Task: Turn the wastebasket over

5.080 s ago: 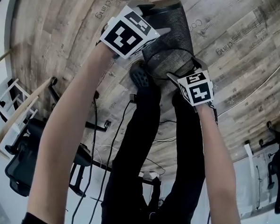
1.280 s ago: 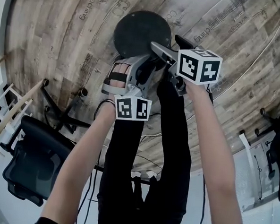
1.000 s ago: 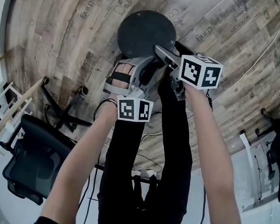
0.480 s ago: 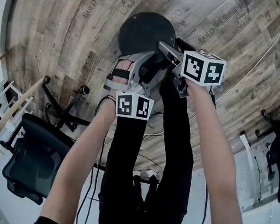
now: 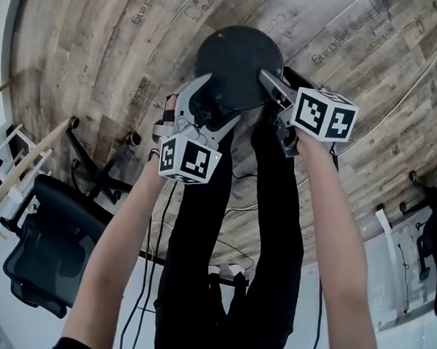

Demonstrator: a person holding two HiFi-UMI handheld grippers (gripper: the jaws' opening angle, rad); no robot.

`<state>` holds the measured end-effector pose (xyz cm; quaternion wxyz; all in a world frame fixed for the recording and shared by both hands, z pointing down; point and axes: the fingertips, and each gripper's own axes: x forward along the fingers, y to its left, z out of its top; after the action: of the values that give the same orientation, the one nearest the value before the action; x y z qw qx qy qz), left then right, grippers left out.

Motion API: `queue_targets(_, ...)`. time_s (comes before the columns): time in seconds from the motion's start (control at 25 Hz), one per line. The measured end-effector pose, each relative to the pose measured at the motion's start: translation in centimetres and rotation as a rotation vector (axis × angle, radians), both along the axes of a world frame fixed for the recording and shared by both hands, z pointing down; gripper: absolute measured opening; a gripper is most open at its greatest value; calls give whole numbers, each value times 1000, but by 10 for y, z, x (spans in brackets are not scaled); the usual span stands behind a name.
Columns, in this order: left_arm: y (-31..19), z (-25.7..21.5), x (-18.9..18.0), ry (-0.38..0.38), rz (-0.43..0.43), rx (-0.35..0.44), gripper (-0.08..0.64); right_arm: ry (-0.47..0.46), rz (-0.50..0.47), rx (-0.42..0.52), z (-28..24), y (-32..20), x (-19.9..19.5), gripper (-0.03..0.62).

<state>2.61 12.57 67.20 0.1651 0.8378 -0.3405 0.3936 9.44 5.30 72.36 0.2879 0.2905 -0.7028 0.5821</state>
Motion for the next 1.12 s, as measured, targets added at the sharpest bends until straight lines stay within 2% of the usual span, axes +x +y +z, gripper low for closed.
queue_targets(0.2, -2, 2, -11, 78, -191, -84, 422, 5, 36, 16, 0, -9, 2, 295)
queue_targets(0.4, -11, -5, -18, 154, -347, -89, 422, 18, 61, 30, 0, -21, 10, 282)
queue_targets(0.52, -17, 2, -36, 192, -469, -129, 420, 40, 60, 30, 2, -20, 17, 267)
queue_targets(0.6, -21, 14, -43, 253, -557, -217, 419, 60, 56, 35, 5, -19, 21, 267)
queue_targets(0.72, -17, 35, -36, 375, -651, -417, 417, 101, 31, 39, 12, -12, 26, 262)
queue_targets(0.76, -15, 41, -34, 396, -674, -458, 389, 120, 16, 42, 16, -9, 27, 256)
queue_targets(0.8, -13, 46, -33, 404, -692, -479, 328, 136, 3, 47, 20, -5, 28, 242)
queue_targets(0.84, -12, 51, -33, 402, -708, -486, 298, 143, 0, 53, 22, -3, 27, 233)
queue_targets(1.0, -13, 61, -39, 350, -738, -462, 214, 131, 18, 63, 22, -3, 25, 235)
queue_targets(1.12, -16, 61, -42, 338, -710, -460, 206, 133, 14, 64, 21, -4, 24, 235)
